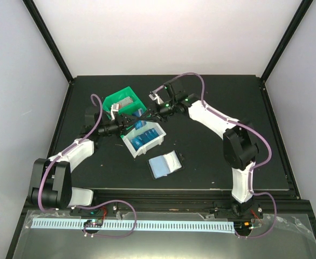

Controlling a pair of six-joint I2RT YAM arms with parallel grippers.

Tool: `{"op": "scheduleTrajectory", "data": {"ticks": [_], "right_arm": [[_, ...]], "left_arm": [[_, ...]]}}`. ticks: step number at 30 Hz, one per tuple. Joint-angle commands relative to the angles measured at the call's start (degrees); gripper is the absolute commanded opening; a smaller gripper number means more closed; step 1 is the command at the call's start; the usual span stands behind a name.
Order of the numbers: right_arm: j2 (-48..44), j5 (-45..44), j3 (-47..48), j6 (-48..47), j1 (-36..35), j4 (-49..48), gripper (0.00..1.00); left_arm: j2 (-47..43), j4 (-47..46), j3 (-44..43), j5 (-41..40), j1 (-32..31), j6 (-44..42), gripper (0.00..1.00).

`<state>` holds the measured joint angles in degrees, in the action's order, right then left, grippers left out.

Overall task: Put the credit cards into the card holder
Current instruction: Pick up the credit card from the storage box.

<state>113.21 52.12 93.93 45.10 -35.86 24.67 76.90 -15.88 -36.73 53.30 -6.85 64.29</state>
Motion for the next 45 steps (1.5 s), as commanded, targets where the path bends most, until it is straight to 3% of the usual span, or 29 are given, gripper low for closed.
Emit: {"op": "scheduleTrajectory", "data": {"ticks": [1,6,9,14,27,38,45], "right_arm": [[-3.01,4.55,-2.38,3.85,0.50,-6.37,0.10],[-4.43,5.12,-4.12,5.42,1.69,-8.97,0.15],[-5.95,4.90,-6.27,7.14,2.96,-12.12,0.21],[-8.46,3.31,-10.19,9.66,5.00,-16.43,0.32],[-10.65,4.27,-12.44,8.53,5.62,-19.45,0.28],[-13.06,3.87,-14.21,7.90,5.62,-21.56,0.35],[-13.79,4.14,-15.86,9.49,5.62,-25.34,0.44]], "left_arm": [[0.55,-9.21,-0.61,3.38,-0.50,4.66,0.33],[0.84,-14.00,-0.21,4.19,-0.45,7.54,0.09],[0.32,-13.95,-0.57,4.40,-0.49,7.50,0.02],[-1.60,-13.50,-1.80,5.40,-0.44,8.01,0.02],[-4.92,-14.80,-4.97,6.56,-0.44,12.03,0.02],[-4.89,-13.06,-5.05,5.86,-0.45,10.79,0.02],[-5.27,-11.89,-5.02,5.60,-0.50,10.05,0.02]]}}
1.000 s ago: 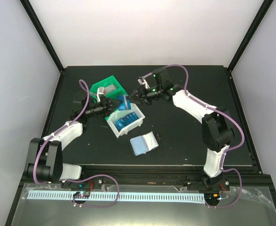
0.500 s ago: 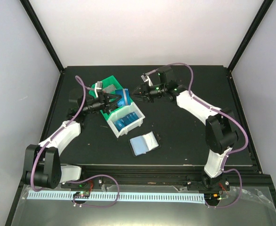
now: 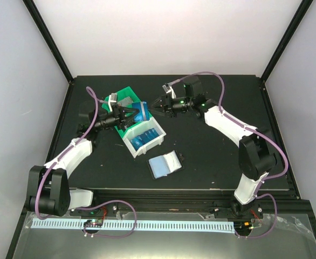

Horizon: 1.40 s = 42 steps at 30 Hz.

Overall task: Put the credit cards into the card holder
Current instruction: Pick up the credit card from the storage box.

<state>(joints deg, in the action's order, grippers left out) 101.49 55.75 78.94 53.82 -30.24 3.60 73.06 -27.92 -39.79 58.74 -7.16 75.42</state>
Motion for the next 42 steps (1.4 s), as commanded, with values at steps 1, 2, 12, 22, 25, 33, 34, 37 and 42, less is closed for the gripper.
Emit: {"op": "scheduleTrajectory", "data": {"ticks": [1,2,12,22,25,33,34,37,42], "right_arm": [[-2.02,0.76,-0.84,0.76,-0.12,-4.53,0.45],[-1.96,0.90,-0.70,0.71,-0.09,-4.45,0.45],[0.86,1.65,2.42,-2.49,-1.09,1.37,0.35],[1.24,0.60,2.23,-2.33,-1.14,2.43,0.23],[1.71,0.91,2.55,-2.76,-1.23,3.46,0.23],[3.78,2.39,5.60,-5.71,-2.60,8.01,0.23],[3.80,2.86,5.52,-5.30,-2.76,7.49,0.22],[3.52,4.78,5.38,-3.81,-3.26,4.68,0.23],[3.24,7.79,5.44,-0.08,-3.90,-0.29,0.23]], "left_arm": [[-1.50,0.15,-1.96,0.19,-0.19,-1.14,0.02],[-1.59,0.08,-2.02,0.29,-0.19,-0.99,0.02],[-2.25,-1.73,-2.04,1.20,-0.26,0.27,0.01],[-3.09,-3.52,-1.96,1.50,-0.32,1.73,0.02],[-3.12,-4.92,-2.04,1.96,-0.39,2.26,0.02],[-2.98,-9.92,-2.29,2.99,-1.06,4.00,0.02],[-2.87,-10.37,-2.27,3.08,-1.13,4.29,0.01],[-2.87,-10.58,-2.31,3.05,-1.19,4.42,0.01],[-2.57,-10.21,-2.27,2.90,-1.28,4.32,0.02]]}}
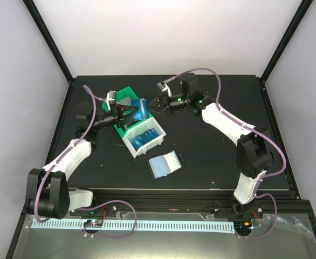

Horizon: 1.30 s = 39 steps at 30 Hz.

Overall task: Put the credit cards into the card holder
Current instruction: Pick up the credit card from the storage box.

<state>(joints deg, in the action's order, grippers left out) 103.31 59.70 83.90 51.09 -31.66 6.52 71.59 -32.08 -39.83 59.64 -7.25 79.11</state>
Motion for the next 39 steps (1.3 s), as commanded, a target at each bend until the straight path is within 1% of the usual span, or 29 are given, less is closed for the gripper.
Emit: {"op": "scheduleTrajectory", "data": {"ticks": [1,3,6,10,12,17,28,39], "right_arm": [[1.39,4.40,0.30,3.65,-2.53,-4.49,0.23],[1.09,5.67,-0.45,6.74,-2.69,-8.44,0.22],[0.39,5.51,-1.31,10.17,-2.72,-13.05,0.15],[-0.69,3.86,-1.51,11.66,-2.22,-14.83,0.04],[-1.41,3.05,-1.99,11.95,-1.47,-14.80,0.01],[-3.36,2.03,-4.01,14.04,1.10,-16.22,0.01],[-4.25,1.87,-5.48,17.95,4.32,-17.77,0.01],[-3.66,1.72,-5.94,18.57,5.95,-18.16,0.01]], "left_arm": [[-1.10,-5.88,-2.24,1.86,-1.26,0.67,0.02],[-1.02,-5.27,-2.33,1.76,-1.20,0.33,0.02],[-1.14,-2.38,-2.61,1.41,-1.20,-1.39,0.02],[-2.03,2.42,-2.89,-0.19,-1.00,-4.66,0.03],[-2.13,4.96,-3.24,-0.56,-0.75,-6.17,0.04],[-1.62,6.83,-2.78,-0.61,0.42,-7.05,0.07],[-0.10,6.89,-2.31,0.33,2.17,-7.98,0.06],[0.96,6.86,-1.96,2.05,3.76,-8.62,0.09]]}}
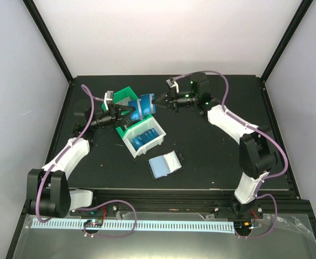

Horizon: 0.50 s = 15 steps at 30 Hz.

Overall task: Put the credit cards into the card holder
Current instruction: Pick up the credit card from the storage box.

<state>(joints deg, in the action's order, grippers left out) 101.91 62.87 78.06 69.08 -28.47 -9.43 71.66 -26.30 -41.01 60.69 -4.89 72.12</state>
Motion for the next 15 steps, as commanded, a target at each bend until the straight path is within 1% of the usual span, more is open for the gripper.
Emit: {"op": "scheduleTrajectory", "data": {"ticks": [1,4,7,9,12,14,15], "right_arm": [[-2.24,-1.47,-0.17,0.39,2.91,-2.03,0.01],[-2.04,-2.07,-0.21,-1.45,3.67,0.05,0.01],[-1.57,-4.68,2.57,-10.58,4.03,11.21,0.01],[-0.69,-7.08,4.87,-16.52,3.99,18.99,0.01],[1.23,-10.49,6.09,-22.76,3.46,25.67,0.01],[2.90,-13.02,7.82,-27.21,2.17,31.44,0.01],[3.70,-14.39,8.90,-29.12,1.32,33.78,0.01]], "left_arm": [[0.93,1.13,-0.74,1.18,1.60,-1.68,0.08],[0.70,1.76,-0.06,0.86,2.31,-2.07,0.06],[-0.56,6.11,0.38,-1.63,3.56,-5.88,0.03],[-1.85,15.11,-0.32,-4.72,4.53,-11.17,0.02],[-4.22,27.93,-2.29,-11.53,5.15,-20.42,0.02],[-5.95,35.10,-3.76,-16.90,5.17,-25.45,0.02],[-6.79,37.26,-4.29,-19.02,5.22,-27.21,0.02]]}}
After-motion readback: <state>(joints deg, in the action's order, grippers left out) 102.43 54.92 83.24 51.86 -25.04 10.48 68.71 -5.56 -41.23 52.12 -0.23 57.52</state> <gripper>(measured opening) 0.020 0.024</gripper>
